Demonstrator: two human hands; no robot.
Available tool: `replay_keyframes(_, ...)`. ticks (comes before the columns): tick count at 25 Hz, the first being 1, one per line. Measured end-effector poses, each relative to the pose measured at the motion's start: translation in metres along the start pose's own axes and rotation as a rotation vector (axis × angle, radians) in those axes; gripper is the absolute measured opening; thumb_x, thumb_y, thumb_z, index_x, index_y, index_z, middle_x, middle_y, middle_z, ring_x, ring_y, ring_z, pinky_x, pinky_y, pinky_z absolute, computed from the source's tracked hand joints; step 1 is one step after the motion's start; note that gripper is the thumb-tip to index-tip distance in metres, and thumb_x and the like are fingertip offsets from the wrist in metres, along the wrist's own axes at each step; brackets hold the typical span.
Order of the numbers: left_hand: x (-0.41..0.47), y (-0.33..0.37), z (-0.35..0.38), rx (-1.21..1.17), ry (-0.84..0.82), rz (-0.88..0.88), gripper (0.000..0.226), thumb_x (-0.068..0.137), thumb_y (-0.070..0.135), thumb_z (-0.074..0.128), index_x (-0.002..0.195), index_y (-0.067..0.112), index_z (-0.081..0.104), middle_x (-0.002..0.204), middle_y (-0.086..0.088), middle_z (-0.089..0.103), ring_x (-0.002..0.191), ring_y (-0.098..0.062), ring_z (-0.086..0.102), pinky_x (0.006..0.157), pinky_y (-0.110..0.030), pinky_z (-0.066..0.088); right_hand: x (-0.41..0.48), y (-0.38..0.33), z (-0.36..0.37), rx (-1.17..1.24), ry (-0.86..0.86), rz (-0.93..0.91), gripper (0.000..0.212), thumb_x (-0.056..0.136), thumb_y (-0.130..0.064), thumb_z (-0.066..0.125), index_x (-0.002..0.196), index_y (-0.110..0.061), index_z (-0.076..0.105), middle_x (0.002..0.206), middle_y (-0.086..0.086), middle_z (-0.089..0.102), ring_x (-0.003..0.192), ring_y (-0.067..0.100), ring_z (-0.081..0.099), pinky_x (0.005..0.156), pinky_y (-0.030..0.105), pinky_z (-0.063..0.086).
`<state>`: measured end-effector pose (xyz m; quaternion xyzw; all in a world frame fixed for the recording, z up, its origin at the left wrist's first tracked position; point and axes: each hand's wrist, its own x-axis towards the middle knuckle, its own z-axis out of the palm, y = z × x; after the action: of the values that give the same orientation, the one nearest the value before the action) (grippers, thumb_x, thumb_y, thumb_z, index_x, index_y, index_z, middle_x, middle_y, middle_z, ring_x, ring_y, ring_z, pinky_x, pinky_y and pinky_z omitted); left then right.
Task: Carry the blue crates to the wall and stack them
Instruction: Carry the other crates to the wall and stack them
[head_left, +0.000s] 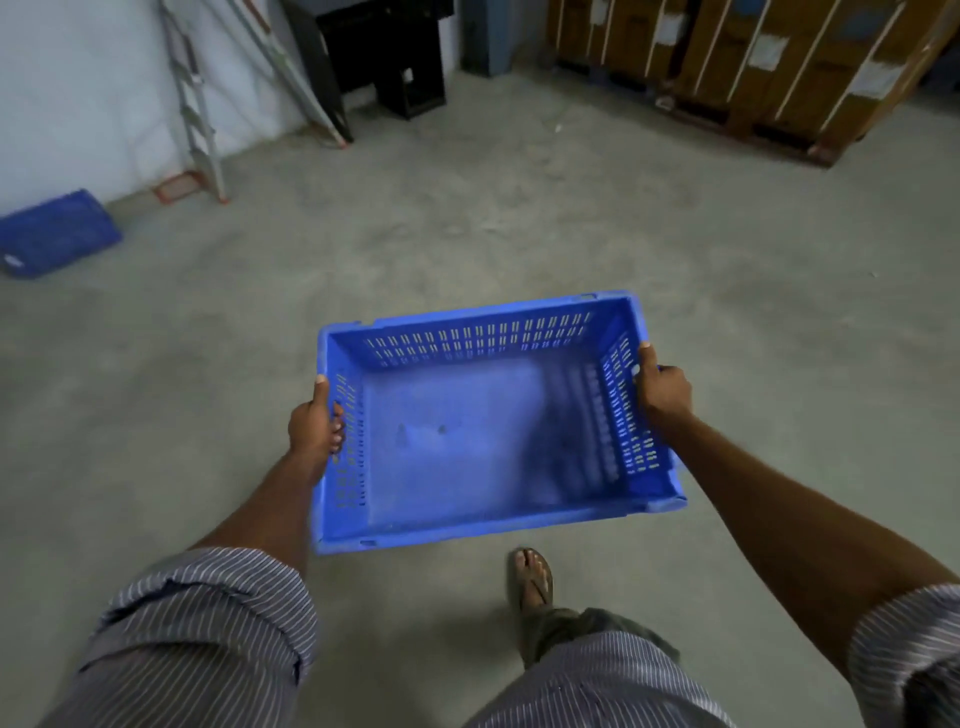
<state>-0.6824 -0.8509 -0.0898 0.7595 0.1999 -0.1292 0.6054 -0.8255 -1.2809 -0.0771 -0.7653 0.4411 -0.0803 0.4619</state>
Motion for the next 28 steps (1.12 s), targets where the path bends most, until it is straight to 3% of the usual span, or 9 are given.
replay_keyframes(1,0.026,0.011,-0.009,-0.006,-0.014,-0.038,0.06,0.099,0.065,0.042,0.069,0.013,0.048,0.04,0.005,0.037,0.031,-0.013,0.03,0.036,-0.014,0.024,0.027,-0.022,0.021,-0.008,-0.053,0.006,0.09,0.088,-0.083,0.029,0.081,-0.003,0.071,0.09,0.027,0.07,0.083,0.039,0.066,0.079,0.041,0.051)
replay_keyframes(3,0.072,0.039,-0.031,-0.027,-0.038,-0.111,0.059,0.1,0.065,0.04,0.072,0.013,0.047,0.046,0.002,0.036,0.03,-0.011,0.03,0.035,-0.014,0.026,0.07,-0.078,0.061,-0.011,-0.166,0.027,0.082,0.085,-0.083,0.036,0.072,-0.007,0.066,0.078,0.025,0.067,0.064,0.034,0.062,0.063,0.039,0.05)
replay_keyframes(6,0.134,0.082,-0.064,-0.04,-0.026,-0.172,0.06,0.101,0.064,0.038,0.073,0.012,0.046,0.051,0.001,0.034,0.029,-0.009,0.03,0.034,-0.011,0.026,0.113,-0.166,0.117,0.015,-0.324,0.013,0.06,0.1,-0.06,0.044,0.067,-0.011,0.054,0.059,0.011,0.049,0.044,0.023,0.041,0.044,0.026,0.034)
replay_keyframes(13,0.266,0.141,-0.165,-0.138,0.053,-0.279,0.06,0.101,0.065,0.034,0.073,0.013,0.043,0.044,0.004,0.035,0.028,-0.006,0.03,0.031,-0.011,0.025,0.177,-0.326,0.299,-0.088,-0.509,-0.032,0.058,0.102,-0.056,0.041,0.068,-0.01,0.051,0.057,0.007,0.045,0.044,0.02,0.037,0.044,0.024,0.029)
replay_keyframes(19,0.395,0.174,-0.272,-0.177,0.156,-0.252,0.061,0.101,0.065,0.033,0.072,0.013,0.044,0.039,0.005,0.036,0.027,-0.006,0.03,0.032,-0.01,0.023,0.184,-0.432,0.473,-0.109,-0.517,-0.091,0.06,0.098,-0.059,0.044,0.066,-0.01,0.056,0.058,0.009,0.051,0.043,0.023,0.042,0.044,0.027,0.035)
replay_keyframes(21,0.43,0.187,-0.305,-0.16,0.264,-0.213,0.062,0.1,0.065,0.038,0.072,0.011,0.047,0.041,0.005,0.037,0.027,-0.006,0.031,0.033,-0.01,0.024,0.181,-0.465,0.524,-0.122,-0.483,-0.088,0.07,0.093,-0.068,0.043,0.075,-0.004,0.064,0.065,0.013,0.06,0.049,0.027,0.051,0.048,0.032,0.044)
replay_keyframes(24,0.477,0.205,-0.334,-0.111,0.418,-0.122,0.062,0.098,0.066,0.043,0.07,0.011,0.053,0.05,-0.001,0.04,0.03,-0.008,0.034,0.035,-0.013,0.026,0.198,-0.496,0.595,-0.127,-0.407,-0.123,0.112,0.066,-0.098,0.025,0.094,-0.001,0.073,0.092,0.023,0.073,0.078,0.037,0.069,0.079,0.049,0.06)
replay_keyframes(26,0.513,0.216,-0.351,-0.102,0.506,-0.085,0.063,0.098,0.066,0.043,0.068,0.013,0.056,0.051,-0.002,0.043,0.033,-0.012,0.037,0.036,-0.016,0.028,0.201,-0.525,0.636,-0.127,-0.404,-0.158,0.111,0.066,-0.099,0.021,0.09,-0.005,0.075,0.095,0.024,0.074,0.089,0.039,0.07,0.088,0.048,0.057)
replay_keyframes(28,0.555,0.223,-0.366,-0.114,0.577,-0.065,0.063,0.097,0.066,0.044,0.067,0.013,0.058,0.045,0.001,0.045,0.031,-0.011,0.039,0.035,-0.016,0.031,0.204,-0.556,0.674,-0.116,-0.392,-0.207,0.101,0.072,-0.095,0.025,0.082,-0.008,0.074,0.09,0.022,0.074,0.088,0.039,0.069,0.088,0.045,0.056)
